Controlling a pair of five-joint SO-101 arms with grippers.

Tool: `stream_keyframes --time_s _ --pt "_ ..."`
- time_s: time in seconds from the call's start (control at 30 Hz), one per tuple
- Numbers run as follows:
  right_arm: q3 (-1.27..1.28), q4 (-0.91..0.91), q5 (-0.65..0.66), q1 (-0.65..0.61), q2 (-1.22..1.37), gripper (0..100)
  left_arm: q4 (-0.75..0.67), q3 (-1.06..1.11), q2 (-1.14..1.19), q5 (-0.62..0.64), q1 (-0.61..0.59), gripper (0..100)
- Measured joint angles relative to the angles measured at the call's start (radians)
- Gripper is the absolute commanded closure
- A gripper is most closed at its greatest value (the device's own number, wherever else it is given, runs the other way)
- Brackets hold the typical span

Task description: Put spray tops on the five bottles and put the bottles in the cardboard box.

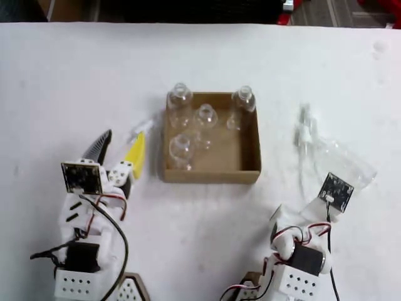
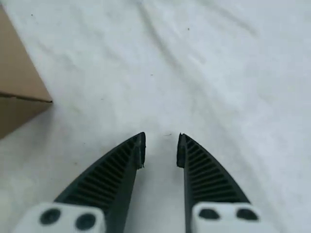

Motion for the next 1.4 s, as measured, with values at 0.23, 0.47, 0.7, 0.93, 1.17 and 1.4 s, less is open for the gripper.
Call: stream_keyframes --time_s 0.23,0.47,0.7,0.93,1.17,1.4 --pt "0.000 0.000 0.000 0.000 0.000 91.3 0.000 0.000 0.000 0.000 0.000 78" --pt "0.000 0.000 0.000 0.000 0.000 91.1 0.000 0.000 0.000 0.000 0.000 78" --pt "0.000 0.000 0.000 0.000 0.000 91.0 0.000 0.000 0.000 0.000 0.000 78" --pt "0.000 -0.345 0.000 0.000 0.000 91.0 0.000 0.000 0.000 0.000 0.000 78" --pt "0.000 -0.631 -0.002 0.000 0.000 91.0 0.000 0.000 0.000 0.000 0.000 78" --pt "0.000 -0.629 -0.002 0.071 0.000 91.0 0.000 0.000 0.000 0.000 0.000 78"
